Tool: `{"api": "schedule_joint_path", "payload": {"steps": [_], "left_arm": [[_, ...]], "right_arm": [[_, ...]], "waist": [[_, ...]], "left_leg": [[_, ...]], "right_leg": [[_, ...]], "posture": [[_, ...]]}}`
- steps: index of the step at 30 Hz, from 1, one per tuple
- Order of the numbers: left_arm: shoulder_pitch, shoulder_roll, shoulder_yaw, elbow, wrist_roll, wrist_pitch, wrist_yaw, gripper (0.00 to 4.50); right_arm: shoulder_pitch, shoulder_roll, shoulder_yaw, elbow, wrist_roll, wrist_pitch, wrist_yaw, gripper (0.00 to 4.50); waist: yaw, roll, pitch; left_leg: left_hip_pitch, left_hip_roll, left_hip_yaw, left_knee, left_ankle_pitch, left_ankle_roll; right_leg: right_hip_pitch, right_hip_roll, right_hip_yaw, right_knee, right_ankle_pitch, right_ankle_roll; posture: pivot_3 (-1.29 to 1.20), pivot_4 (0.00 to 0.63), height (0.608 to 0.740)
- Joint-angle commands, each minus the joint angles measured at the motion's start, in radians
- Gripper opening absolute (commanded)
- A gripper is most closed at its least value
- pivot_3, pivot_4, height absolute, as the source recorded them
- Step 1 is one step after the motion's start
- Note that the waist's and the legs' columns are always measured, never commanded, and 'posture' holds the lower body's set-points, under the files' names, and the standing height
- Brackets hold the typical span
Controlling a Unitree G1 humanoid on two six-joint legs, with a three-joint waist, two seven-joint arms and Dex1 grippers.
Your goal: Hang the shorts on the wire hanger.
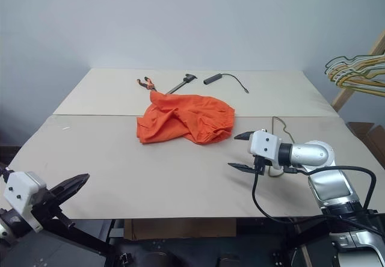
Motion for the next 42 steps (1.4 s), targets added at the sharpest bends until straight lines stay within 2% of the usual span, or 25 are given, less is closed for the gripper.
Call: {"api": "schedule_joint_path", "payload": {"steps": [1,10,14,24,31,34,42], "left_arm": [[-0.019,0.007,0.015,-0.014,-0.009,0.005,0.015,0.00],[-0.028,0.006,-0.002,-0.011,0.020,0.012,0.033,0.00],[-0.032,0.014,-0.031,-0.007,0.051,0.010,0.030,0.00],[-0.077,0.045,-0.076,0.010,0.048,0.007,-0.013,0.00],[-0.120,0.067,-0.091,0.024,0.043,0.012,-0.026,0.00],[-0.118,0.068,-0.106,0.022,0.049,0.008,-0.034,0.00],[-0.125,0.066,-0.132,0.041,0.061,-0.008,-0.039,0.00]], "right_arm": [[-0.028,0.005,-0.013,-0.012,-0.007,-0.028,-0.008,4.47],[-0.041,0.019,-0.011,-0.007,-0.016,-0.034,-0.007,4.47],[-0.083,0.057,0.028,-0.005,-0.055,-0.001,-0.039,4.47],[-0.372,0.195,0.229,0.258,-0.392,-0.055,-0.217,4.47],[-0.493,0.270,0.385,0.444,-0.608,-0.237,-0.334,4.47],[-0.556,0.313,0.430,0.526,-0.706,-0.276,-0.437,4.47],[-0.669,0.377,0.502,0.729,-0.810,-0.357,-0.529,4.47]], "waist": [[0.000,0.000,0.000],[0.000,0.000,0.000],[-0.005,0.000,0.000],[-0.040,0.001,0.000],[-0.069,0.001,0.000],[-0.086,0.001,0.000],[-0.105,0.002,0.000]], "left_leg": [[0.000,0.000,0.000,0.000,0.000,0.000],[0.000,0.000,0.000,0.000,0.000,0.000],[0.001,0.000,0.000,0.000,0.000,0.000],[0.002,0.000,0.000,0.000,0.002,-0.004],[0.002,0.000,0.000,-0.001,0.003,-0.005],[0.001,0.000,0.000,-0.001,0.003,-0.006],[-0.001,0.001,-0.001,-0.002,0.006,-0.011]], "right_leg": [[0.000,0.000,0.000,0.000,0.000,0.000],[0.000,0.000,0.000,0.000,0.000,0.000],[0.000,0.000,0.001,0.001,0.000,0.000],[0.000,0.001,0.001,0.003,0.001,-0.002],[-0.001,0.001,0.000,0.006,0.001,-0.002],[-0.003,0.001,0.001,0.007,0.001,-0.003],[-0.007,0.004,0.001,0.010,0.004,-0.007]], "posture": [[0.17,0.000,0.740],[0.16,0.000,0.740],[0.14,0.000,0.740],[0.08,0.000,0.740],[0.08,0.000,0.740],[0.07,0.000,0.740],[0.06,0.000,0.740]]}}
